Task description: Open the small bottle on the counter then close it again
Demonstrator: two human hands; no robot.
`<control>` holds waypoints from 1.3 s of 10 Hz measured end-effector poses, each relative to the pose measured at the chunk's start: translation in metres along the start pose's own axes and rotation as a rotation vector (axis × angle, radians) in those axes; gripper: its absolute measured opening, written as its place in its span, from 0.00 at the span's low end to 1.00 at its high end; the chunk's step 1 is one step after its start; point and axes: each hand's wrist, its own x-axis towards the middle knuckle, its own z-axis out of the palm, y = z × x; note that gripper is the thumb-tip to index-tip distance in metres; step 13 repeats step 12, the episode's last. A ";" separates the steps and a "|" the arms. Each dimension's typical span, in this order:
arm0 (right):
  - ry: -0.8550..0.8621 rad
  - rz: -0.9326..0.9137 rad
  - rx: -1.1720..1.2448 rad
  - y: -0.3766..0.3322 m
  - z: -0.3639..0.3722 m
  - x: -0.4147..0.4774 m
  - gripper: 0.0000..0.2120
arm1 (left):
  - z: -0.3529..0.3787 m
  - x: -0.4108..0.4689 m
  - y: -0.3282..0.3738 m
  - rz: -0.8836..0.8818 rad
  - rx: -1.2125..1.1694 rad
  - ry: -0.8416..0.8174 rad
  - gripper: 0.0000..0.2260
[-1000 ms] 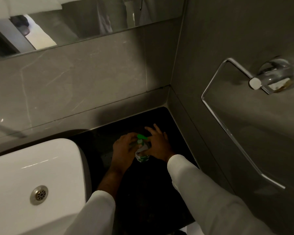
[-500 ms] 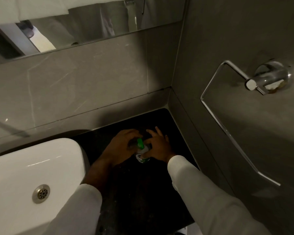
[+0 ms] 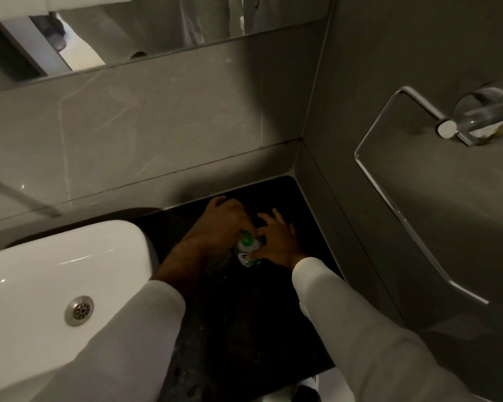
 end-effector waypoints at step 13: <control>-0.026 0.023 -0.169 -0.006 -0.010 -0.036 0.54 | 0.019 -0.038 0.007 -0.052 0.104 -0.071 0.31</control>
